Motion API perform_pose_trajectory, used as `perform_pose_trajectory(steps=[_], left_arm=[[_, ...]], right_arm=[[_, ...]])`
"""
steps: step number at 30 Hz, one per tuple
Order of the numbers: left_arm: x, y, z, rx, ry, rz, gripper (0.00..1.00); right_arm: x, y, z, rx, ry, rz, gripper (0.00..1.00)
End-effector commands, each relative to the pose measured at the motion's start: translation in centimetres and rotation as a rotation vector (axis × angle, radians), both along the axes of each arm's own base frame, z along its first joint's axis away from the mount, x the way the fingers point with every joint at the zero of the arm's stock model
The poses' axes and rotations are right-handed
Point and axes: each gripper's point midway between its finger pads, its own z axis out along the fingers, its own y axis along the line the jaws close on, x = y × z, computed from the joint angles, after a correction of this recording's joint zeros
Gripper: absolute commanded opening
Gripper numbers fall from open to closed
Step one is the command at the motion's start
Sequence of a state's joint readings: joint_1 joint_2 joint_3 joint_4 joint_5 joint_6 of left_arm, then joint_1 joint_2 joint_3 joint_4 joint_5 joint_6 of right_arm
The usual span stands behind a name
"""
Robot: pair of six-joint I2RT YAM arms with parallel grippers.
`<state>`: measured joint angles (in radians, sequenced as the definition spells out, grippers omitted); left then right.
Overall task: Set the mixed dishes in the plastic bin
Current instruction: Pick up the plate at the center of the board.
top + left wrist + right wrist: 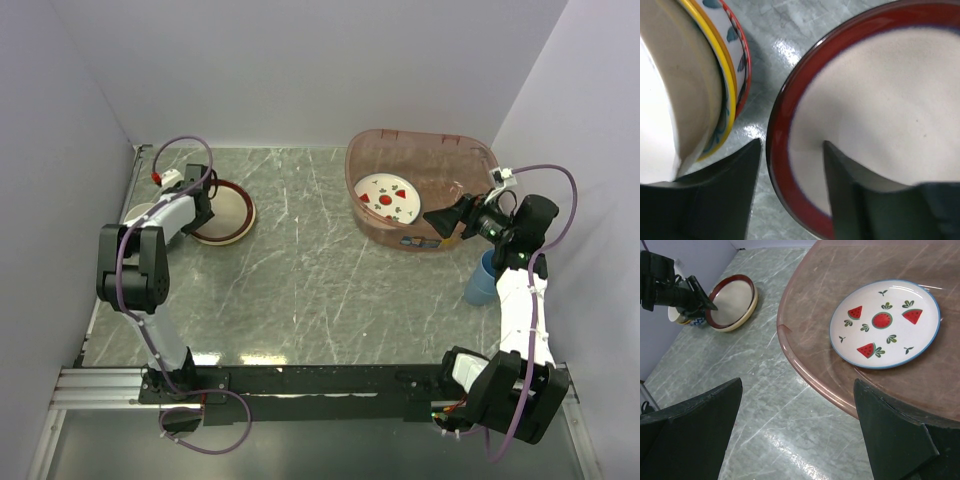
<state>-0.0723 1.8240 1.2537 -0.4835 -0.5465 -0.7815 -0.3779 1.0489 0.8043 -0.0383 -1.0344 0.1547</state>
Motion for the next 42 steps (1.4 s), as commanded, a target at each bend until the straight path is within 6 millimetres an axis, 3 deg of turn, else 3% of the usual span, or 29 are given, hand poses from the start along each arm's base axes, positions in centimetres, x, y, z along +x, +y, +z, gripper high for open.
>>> perform_pose_trajectory(steps=[1, 2, 8, 15, 22, 30, 31, 33, 42], left_arm=[[0.9, 0.6, 0.3, 0.001, -0.038, -0.005, 0.52], [0.8, 0.7, 0.2, -0.001, -0.037, -0.006, 0.45], [0.5, 0.8, 1.3, -0.004, -0.067, -0.023, 0.26], [0.1, 0.7, 3.7, -0.019, -0.151, -0.036, 0.12], [-0.4, 0.1, 6.2, -0.087, -0.247, -0.075, 0.04], [-1.7, -2.1, 6.5, -0.22, -0.325, -0.147, 0.01], [-1.6, -2.4, 7.3, -0.232, -0.362, -0.158, 0.01], [-2.3, -1.9, 6.7, -0.269, -0.377, -0.149, 0.01], [-3.2, -0.5, 8.6, -0.369, -0.57, -0.152, 0.01]], right_arm=[[0.4, -0.3, 2.1, -0.039, -0.072, 0.005, 1.0], [0.4, -0.3, 2.2, -0.039, -0.072, 0.003, 1.0], [0.5, -0.4, 2.1, -0.039, -0.071, 0.001, 1.0], [0.4, -0.3, 2.2, -0.04, -0.075, 0.004, 1.0], [0.4, -0.3, 2.3, -0.04, -0.078, 0.006, 1.0], [0.3, -0.3, 2.3, -0.04, -0.078, 0.006, 1.0], [0.3, -0.3, 2.4, -0.04, -0.078, 0.006, 1.0], [0.3, -0.3, 2.3, -0.041, -0.078, 0.006, 1.0], [0.2, -0.1, 2.1, -0.046, -0.077, 0.019, 1.0]])
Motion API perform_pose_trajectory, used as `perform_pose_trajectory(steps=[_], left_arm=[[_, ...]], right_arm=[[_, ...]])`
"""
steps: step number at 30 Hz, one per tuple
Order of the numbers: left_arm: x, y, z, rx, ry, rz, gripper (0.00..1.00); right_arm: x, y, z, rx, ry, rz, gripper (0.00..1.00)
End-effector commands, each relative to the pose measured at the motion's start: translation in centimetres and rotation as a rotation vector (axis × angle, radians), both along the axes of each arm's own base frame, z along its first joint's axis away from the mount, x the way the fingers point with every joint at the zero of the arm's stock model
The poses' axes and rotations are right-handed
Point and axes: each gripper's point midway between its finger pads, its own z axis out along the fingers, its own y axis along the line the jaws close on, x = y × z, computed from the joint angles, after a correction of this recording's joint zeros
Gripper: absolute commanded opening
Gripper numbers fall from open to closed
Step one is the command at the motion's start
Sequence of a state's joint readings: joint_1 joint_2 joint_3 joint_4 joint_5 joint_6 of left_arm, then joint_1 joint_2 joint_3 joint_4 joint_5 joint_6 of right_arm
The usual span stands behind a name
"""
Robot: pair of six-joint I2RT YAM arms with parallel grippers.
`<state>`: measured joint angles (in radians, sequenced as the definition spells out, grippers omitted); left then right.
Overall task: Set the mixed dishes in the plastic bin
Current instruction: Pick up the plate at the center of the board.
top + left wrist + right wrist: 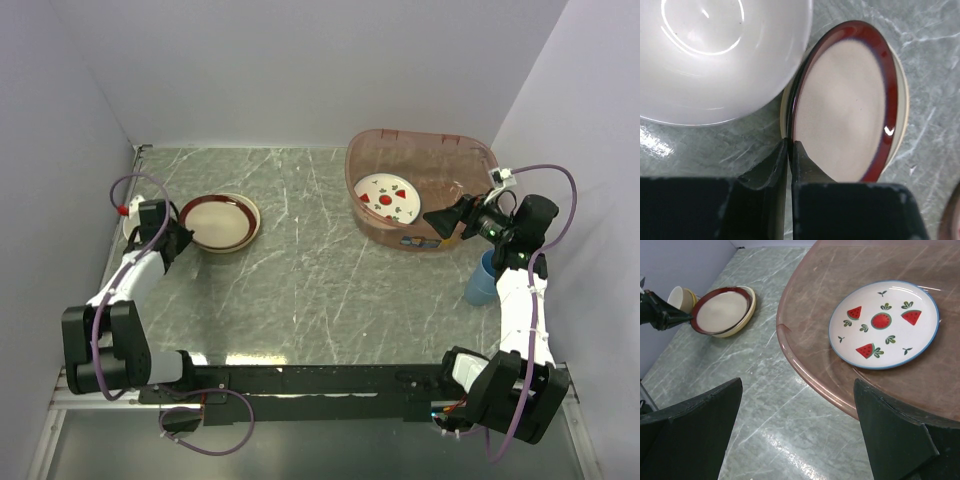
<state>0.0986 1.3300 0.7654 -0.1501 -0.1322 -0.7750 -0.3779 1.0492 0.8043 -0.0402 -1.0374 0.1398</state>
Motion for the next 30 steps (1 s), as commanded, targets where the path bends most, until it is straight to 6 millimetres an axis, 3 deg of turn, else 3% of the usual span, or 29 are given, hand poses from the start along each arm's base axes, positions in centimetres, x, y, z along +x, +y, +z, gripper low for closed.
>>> perform_pose_trajectory(steps=[1, 5, 12, 13, 15, 16, 19, 20, 22, 23, 25, 26, 28, 29, 30], left_arm=[[2.1, -0.1, 4.6, -0.085, -0.24, -0.035, 0.01], [2.5, -0.1, 5.2, -0.151, -0.308, -0.057, 0.01], [3.3, -0.2, 5.7, -0.224, -0.379, -0.08, 0.01], [3.4, -0.2, 5.9, -0.223, -0.393, -0.082, 0.01], [3.4, -0.2, 6.2, -0.232, -0.404, -0.092, 0.01], [3.5, -0.3, 6.4, -0.231, -0.41, -0.098, 0.01], [3.5, -0.2, 6.5, -0.239, -0.415, -0.108, 0.01], [3.5, -0.1, 6.7, -0.238, -0.426, -0.109, 0.01], [3.4, -0.1, 6.6, -0.252, -0.428, -0.111, 0.01], [3.3, 0.0, 6.7, -0.257, -0.434, -0.108, 0.01], [3.2, -0.1, 6.7, -0.267, -0.44, -0.111, 0.01], [3.1, -0.1, 6.8, -0.272, -0.442, -0.111, 0.01], [3.0, -0.3, 6.4, -0.279, -0.433, -0.113, 0.01], [3.0, -0.3, 6.2, -0.279, -0.427, -0.112, 0.01], [3.0, -0.4, 6.1, -0.282, -0.421, -0.113, 0.01]], right_arm=[[0.2, -0.1, 2.1, -0.041, -0.069, 0.02, 1.0], [-0.1, 0.7, 1.7, -0.075, -0.084, 0.066, 1.0], [0.5, 4.1, 0.6, -0.241, -0.116, 0.176, 1.0], [-0.1, 6.0, 0.0, -0.26, -0.099, 0.236, 1.0], [0.2, 7.5, -0.4, -0.34, -0.127, 0.295, 1.0], [-0.7, 9.8, -1.1, -0.373, -0.12, 0.371, 1.0], [-0.5, 12.3, -1.9, -0.521, -0.173, 0.466, 1.0], [-1.2, 14.8, -2.7, -0.556, -0.186, 0.554, 1.0], [-0.9, 16.7, -2.3, -0.659, -0.273, 0.618, 1.0], [-1.4, 19.0, -3.4, -0.706, -0.284, 0.683, 1.0], [-1.0, 21.4, -2.7, -0.778, -0.383, 0.739, 1.0], [-0.3, 22.4, -3.8, -0.829, -0.384, 0.75, 1.0], [-0.5, 26.5, -2.6, -0.867, -0.52, 0.796, 1.0], [0.0, 27.8, -3.7, -0.893, -0.523, 0.813, 1.0], [-0.1, 30.1, -2.6, -0.908, -0.579, 0.813, 1.0]])
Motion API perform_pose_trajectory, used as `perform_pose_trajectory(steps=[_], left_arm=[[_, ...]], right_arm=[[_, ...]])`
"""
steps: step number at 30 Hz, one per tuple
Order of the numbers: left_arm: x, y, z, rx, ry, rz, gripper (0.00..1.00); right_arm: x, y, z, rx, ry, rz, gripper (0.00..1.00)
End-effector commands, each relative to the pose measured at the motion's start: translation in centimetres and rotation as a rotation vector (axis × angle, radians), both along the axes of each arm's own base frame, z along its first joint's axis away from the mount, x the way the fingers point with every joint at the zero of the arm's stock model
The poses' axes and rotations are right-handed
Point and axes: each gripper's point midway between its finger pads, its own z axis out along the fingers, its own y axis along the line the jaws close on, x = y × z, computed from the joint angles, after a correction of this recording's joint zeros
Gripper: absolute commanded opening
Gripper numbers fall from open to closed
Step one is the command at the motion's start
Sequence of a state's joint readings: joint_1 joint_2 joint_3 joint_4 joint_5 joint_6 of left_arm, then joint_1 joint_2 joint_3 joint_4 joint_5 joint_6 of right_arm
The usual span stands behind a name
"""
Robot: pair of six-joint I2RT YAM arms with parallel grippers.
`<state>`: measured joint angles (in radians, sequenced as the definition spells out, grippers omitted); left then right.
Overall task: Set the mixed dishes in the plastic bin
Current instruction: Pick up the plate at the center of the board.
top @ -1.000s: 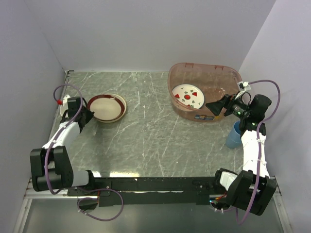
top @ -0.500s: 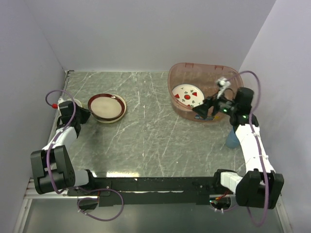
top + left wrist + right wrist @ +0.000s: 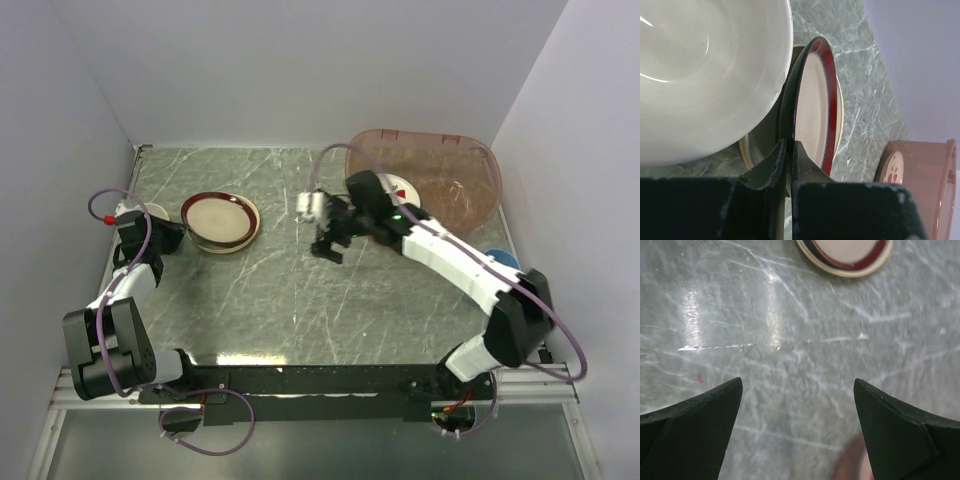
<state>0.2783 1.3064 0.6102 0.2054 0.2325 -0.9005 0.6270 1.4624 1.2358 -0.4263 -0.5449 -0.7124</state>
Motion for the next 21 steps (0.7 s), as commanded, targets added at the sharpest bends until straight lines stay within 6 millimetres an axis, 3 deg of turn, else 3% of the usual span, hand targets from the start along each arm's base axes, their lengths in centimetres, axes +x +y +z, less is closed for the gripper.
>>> perform_pose_trajectory(steps=[1, 2, 4, 5, 7, 8, 9, 10, 15, 16, 18, 19, 21], left_arm=[[1.5, -0.6, 3.8, -0.018, -0.151, -0.041, 0.01], [1.4, -0.6, 3.7, -0.014, -0.147, -0.042, 0.01], [1.3, -0.6, 3.5, -0.011, -0.138, -0.042, 0.01], [1.3, -0.5, 3.4, -0.008, -0.135, -0.041, 0.01], [1.2, -0.6, 3.2, -0.009, -0.125, -0.044, 0.01], [1.3, -0.6, 3.3, -0.011, -0.127, -0.047, 0.01], [1.3, -0.6, 3.0, -0.016, -0.119, -0.047, 0.01], [1.3, -0.6, 2.9, -0.017, -0.116, -0.047, 0.01], [1.4, -0.6, 2.6, -0.021, -0.105, -0.048, 0.01], [1.4, -0.7, 2.7, -0.021, -0.105, -0.052, 0.01], [1.4, -0.6, 2.6, -0.022, -0.102, -0.05, 0.01], [1.4, -0.6, 2.7, -0.021, -0.104, -0.05, 0.01], [1.4, -0.7, 2.6, -0.025, -0.1, -0.052, 0.01]], right_arm=[[3.1, 6.1, 3.0, -0.048, -0.286, 0.046, 1.0], [3.7, 7.9, 1.5, -0.055, -0.267, 0.039, 1.0], [4.1, 11.5, 3.4, 0.017, -0.289, 0.035, 1.0], [4.3, 13.1, 1.6, 0.004, -0.268, 0.047, 1.0], [4.3, 16.1, 2.5, 0.057, -0.291, 0.05, 1.0], [4.3, 17.4, 0.7, 0.043, -0.271, 0.058, 1.0], [4.2, 18.5, 0.8, 0.062, -0.272, 0.06, 1.0], [4.0, 20.0, -0.5, 0.065, -0.27, 0.065, 1.0], [3.7, 23.6, -1.7, 0.115, -0.26, 0.038, 1.0], [3.7, 24.0, -2.7, 0.106, -0.249, 0.034, 1.0], [4.5, 24.9, -2.0, 0.14, -0.269, 0.006, 0.99], [4.6, 25.3, -3.1, 0.132, -0.265, 0.003, 0.98], [5.4, 25.9, -2.9, 0.138, -0.288, -0.021, 0.96]])
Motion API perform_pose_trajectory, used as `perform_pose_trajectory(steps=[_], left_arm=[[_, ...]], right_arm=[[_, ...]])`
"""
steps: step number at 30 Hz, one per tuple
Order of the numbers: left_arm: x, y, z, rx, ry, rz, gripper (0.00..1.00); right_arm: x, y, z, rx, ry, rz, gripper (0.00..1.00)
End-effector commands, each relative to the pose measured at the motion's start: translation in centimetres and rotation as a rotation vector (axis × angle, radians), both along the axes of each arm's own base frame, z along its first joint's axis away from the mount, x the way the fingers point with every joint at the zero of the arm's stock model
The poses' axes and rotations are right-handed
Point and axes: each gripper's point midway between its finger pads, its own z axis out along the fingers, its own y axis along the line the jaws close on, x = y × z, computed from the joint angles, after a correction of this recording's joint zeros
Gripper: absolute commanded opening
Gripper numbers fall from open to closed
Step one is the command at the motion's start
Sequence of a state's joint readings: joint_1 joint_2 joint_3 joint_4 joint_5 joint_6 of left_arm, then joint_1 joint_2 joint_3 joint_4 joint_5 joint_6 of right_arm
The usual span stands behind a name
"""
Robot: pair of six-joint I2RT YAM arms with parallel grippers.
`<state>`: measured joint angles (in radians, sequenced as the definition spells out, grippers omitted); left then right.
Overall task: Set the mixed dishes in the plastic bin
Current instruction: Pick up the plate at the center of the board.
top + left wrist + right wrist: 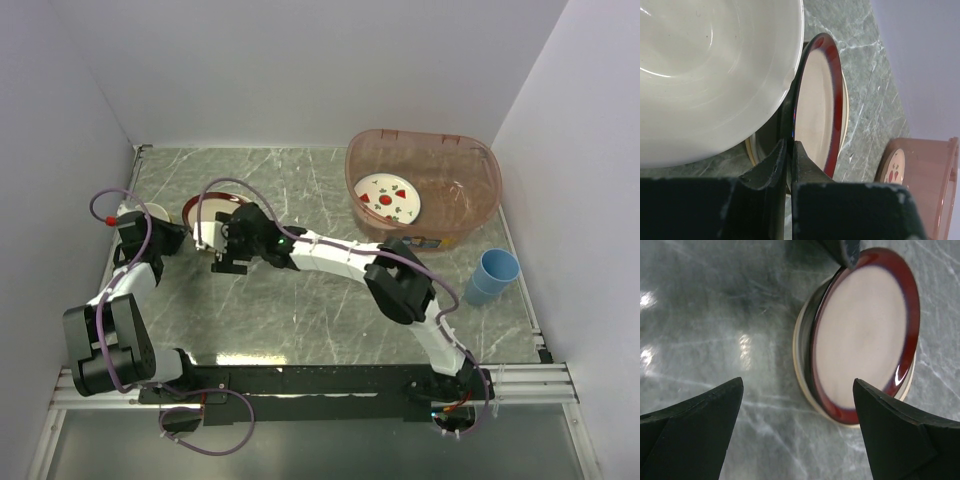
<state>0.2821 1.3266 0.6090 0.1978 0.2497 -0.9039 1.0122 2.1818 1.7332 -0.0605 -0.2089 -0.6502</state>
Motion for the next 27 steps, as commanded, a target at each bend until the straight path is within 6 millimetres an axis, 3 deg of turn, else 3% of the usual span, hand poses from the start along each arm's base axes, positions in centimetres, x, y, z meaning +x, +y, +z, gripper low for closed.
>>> perform_pose_trajectory(steps=[1, 6, 10, 16, 27], left_arm=[[1.6, -0.5, 3.5, -0.005, -0.127, -0.042, 0.01], [1.5, -0.6, 3.4, -0.011, -0.124, -0.043, 0.01], [1.4, -0.7, 3.5, -0.013, -0.128, -0.047, 0.01], [1.4, -0.8, 4.1, -0.007, -0.14, -0.055, 0.01], [1.2, -0.9, 4.3, -0.005, -0.141, -0.062, 0.01]], right_arm=[[3.1, 2.7, 4.4, 0.149, -0.1, -0.086, 0.95], [5.5, 3.4, 3.1, 0.128, -0.162, -0.146, 0.87], [5.9, 3.8, 1.3, 0.106, -0.172, -0.148, 0.85], [6.8, 4.0, 0.5, 0.11, -0.173, -0.184, 0.8], [7.5, 4.5, -0.6, 0.103, -0.181, -0.202, 0.34]])
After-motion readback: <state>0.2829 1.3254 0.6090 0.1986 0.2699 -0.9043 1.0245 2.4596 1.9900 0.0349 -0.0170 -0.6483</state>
